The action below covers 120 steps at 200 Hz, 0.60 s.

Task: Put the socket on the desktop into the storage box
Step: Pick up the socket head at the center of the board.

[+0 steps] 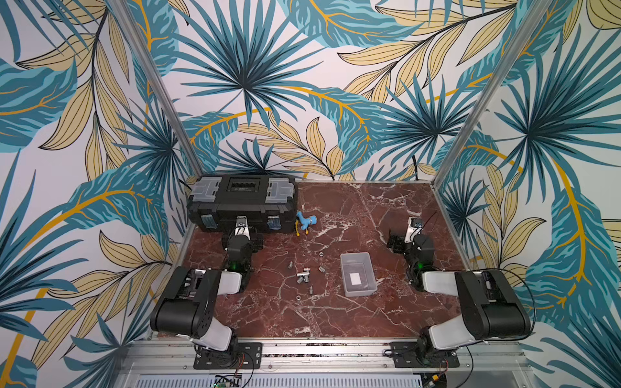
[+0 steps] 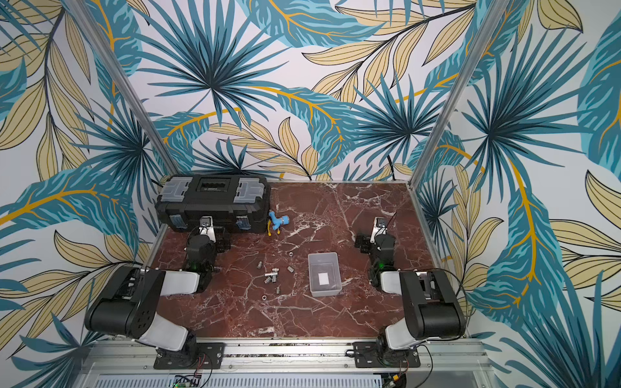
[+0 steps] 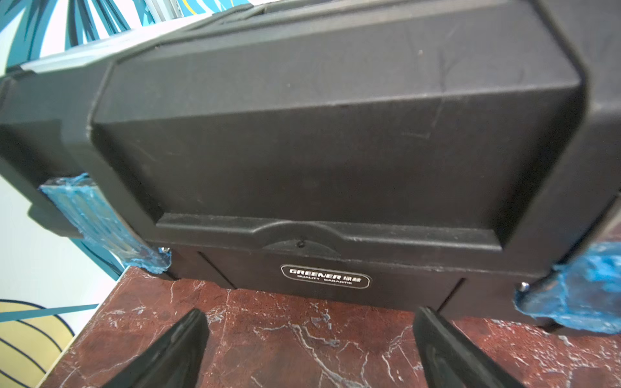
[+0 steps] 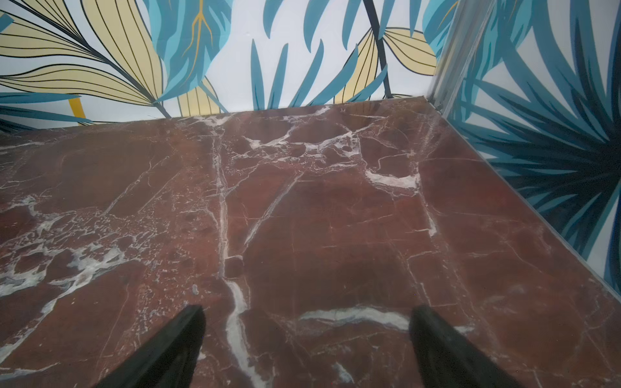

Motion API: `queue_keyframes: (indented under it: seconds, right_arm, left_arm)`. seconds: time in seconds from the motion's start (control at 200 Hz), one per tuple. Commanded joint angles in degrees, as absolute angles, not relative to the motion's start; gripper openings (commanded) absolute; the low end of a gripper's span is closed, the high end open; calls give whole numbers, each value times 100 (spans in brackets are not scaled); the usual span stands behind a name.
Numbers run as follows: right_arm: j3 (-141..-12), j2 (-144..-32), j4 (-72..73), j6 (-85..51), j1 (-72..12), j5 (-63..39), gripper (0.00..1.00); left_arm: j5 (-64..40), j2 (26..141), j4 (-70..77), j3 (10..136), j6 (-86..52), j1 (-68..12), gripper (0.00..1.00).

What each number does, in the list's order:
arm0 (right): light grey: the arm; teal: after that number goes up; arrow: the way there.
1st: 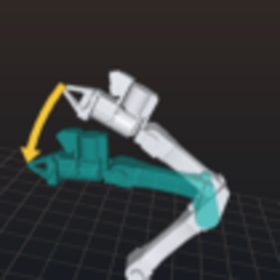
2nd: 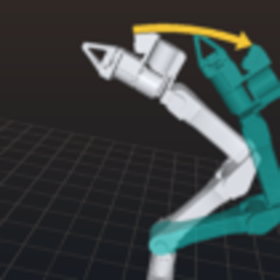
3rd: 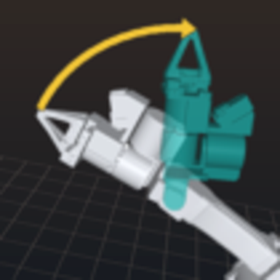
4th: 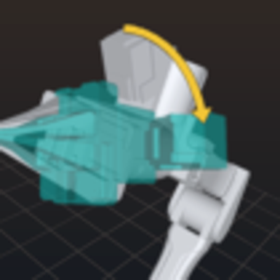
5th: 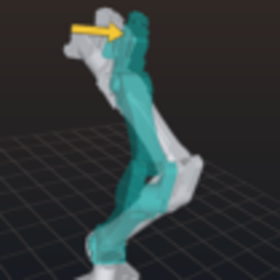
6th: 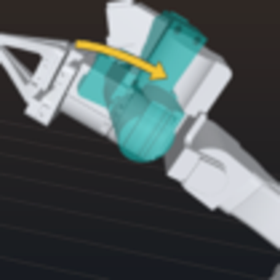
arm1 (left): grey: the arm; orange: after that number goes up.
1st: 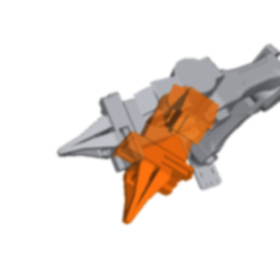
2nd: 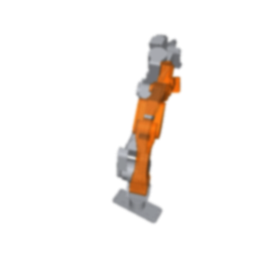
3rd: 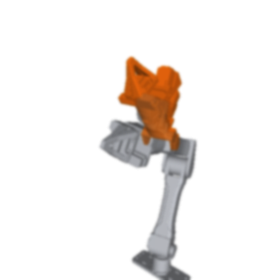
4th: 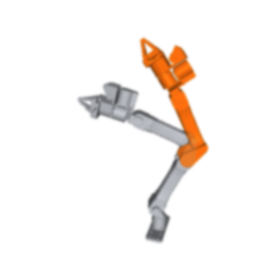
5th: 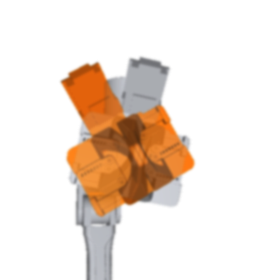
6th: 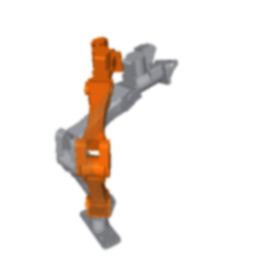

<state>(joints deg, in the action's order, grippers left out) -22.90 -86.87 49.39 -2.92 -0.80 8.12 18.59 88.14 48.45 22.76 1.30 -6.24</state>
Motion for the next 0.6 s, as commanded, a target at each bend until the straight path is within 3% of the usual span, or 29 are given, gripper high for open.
queue_keyframes:
  seconds: [0.0, 0.596]
  right_arm:
    - [-2310, -8640, 4938, -229, -121, 849, 100]
    - [-2338, -8530, 4886, -181, -128, 1023, 99]
  left_arm:
    - [1828, 8725, 4895, 2250, 193, -636, 100]
    - [1793, 8724, 4871, 2263, 184, -616, 100]
